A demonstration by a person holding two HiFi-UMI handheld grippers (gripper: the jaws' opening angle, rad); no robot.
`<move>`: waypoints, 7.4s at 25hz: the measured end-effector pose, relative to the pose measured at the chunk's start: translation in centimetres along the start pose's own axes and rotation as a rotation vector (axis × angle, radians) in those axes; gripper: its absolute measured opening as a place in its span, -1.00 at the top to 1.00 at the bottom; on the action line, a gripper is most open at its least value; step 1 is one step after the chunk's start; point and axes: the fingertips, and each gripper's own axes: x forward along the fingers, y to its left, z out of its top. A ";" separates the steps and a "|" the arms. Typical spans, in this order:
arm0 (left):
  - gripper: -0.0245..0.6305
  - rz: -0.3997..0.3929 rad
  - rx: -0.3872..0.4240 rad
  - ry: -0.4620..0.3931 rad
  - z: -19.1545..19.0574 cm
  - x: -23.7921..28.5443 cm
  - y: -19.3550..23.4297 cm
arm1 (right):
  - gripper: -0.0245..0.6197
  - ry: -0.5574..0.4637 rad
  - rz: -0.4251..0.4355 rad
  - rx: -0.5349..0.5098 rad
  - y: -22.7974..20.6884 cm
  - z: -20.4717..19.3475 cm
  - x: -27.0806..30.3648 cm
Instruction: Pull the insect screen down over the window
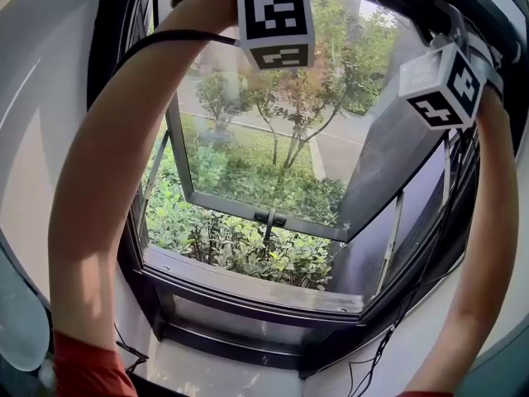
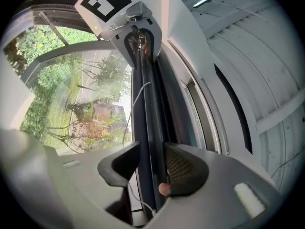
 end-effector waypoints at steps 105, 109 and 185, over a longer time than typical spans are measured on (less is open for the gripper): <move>0.39 -0.392 0.028 -0.121 0.0 -18.3 -15.6 | 0.38 -0.145 0.379 0.157 16.1 1.4 -16.1; 0.39 -0.406 0.017 -0.136 0.0 -19.9 -17.1 | 0.38 -0.156 0.377 0.185 17.7 1.5 -17.5; 0.29 -0.911 -0.171 -0.142 -0.1 -42.5 -36.5 | 0.32 -0.042 0.781 0.450 38.2 2.6 -38.2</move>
